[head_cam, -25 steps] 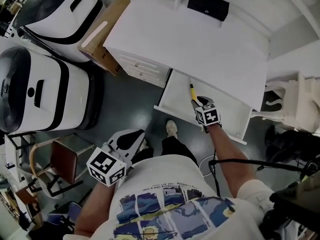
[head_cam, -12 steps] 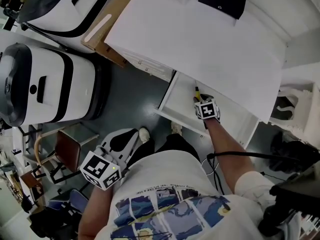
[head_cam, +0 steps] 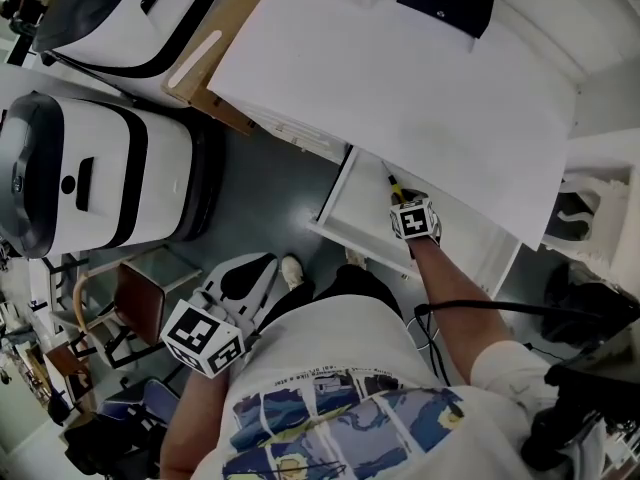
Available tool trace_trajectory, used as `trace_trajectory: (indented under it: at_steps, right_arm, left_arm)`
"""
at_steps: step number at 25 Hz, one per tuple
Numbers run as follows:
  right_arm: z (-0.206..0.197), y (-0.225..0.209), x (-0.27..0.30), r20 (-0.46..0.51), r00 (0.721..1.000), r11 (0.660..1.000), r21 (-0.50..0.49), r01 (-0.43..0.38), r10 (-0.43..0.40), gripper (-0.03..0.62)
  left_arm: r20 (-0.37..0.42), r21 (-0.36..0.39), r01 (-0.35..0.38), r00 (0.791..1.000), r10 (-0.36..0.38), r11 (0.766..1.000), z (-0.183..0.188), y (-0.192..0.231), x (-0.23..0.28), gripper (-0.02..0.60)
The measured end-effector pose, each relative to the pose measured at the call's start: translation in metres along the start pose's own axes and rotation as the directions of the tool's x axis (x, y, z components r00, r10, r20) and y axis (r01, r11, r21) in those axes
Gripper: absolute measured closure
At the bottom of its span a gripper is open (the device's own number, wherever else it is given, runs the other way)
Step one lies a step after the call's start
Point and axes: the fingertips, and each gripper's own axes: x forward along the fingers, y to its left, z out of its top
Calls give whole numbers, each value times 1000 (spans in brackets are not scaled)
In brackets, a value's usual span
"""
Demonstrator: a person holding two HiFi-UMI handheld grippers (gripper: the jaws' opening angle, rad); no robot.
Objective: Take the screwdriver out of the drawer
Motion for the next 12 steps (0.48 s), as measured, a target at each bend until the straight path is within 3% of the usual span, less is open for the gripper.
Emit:
trace_trajectory:
  at_steps: [12]
  right_arm:
    - [1,4,-29,-23,999,999,33,25,-25,491]
  left_arm:
    - [32,31,73,997,-74,997,5,5,-12,568]
